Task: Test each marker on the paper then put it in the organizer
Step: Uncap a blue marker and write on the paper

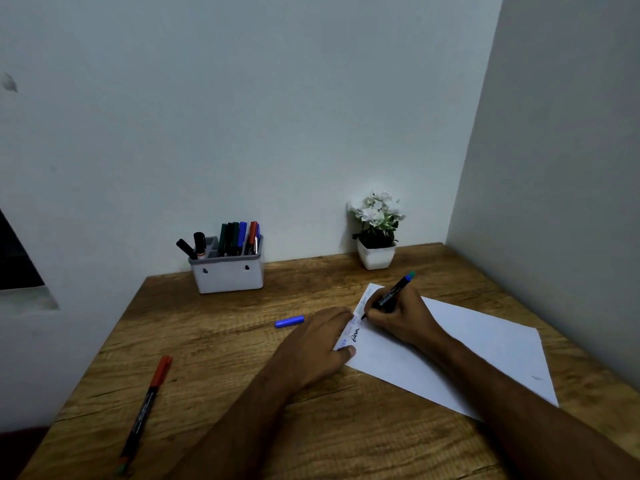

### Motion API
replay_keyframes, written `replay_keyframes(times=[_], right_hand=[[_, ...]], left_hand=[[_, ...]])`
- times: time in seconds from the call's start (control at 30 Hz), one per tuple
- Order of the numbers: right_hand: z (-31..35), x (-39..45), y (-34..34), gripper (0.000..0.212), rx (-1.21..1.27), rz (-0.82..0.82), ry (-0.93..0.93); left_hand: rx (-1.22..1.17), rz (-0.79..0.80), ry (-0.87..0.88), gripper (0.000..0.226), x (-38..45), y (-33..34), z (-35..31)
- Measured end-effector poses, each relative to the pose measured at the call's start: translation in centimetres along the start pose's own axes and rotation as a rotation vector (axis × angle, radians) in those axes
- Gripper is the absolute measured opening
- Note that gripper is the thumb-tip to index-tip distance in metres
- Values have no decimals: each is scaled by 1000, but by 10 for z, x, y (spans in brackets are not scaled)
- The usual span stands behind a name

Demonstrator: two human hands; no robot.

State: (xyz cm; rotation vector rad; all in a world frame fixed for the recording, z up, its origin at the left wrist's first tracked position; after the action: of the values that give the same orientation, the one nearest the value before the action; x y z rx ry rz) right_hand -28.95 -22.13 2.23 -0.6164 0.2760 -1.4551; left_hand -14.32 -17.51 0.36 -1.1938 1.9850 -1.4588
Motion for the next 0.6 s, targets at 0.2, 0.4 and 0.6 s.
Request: replay_keyframes(times=[0.2,0.4,0.6], right_hand=[[1,0,-1,21,7,-8,8],[-5,3,-4,5,5,-38,26],[-8,4,-4,4,10,-52,50]], left_hand=[[-1,5,-12,66,0,2,2],[8,-12,13,62,-2,-2,-3],[17,-13,24,61,-2,-3,-5]])
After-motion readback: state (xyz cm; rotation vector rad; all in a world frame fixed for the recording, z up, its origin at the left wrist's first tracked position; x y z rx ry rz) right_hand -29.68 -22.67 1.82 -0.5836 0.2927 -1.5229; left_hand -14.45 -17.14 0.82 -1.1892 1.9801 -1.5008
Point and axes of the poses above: each hand's wrist, its own x-axis towards the middle knuckle, its own y-axis out of the palm, z = x × y, the point moved 9 cm from there along x, towards the middle knuckle, and after that the axes turned 8 degrees about y, right-handed, at the moved point
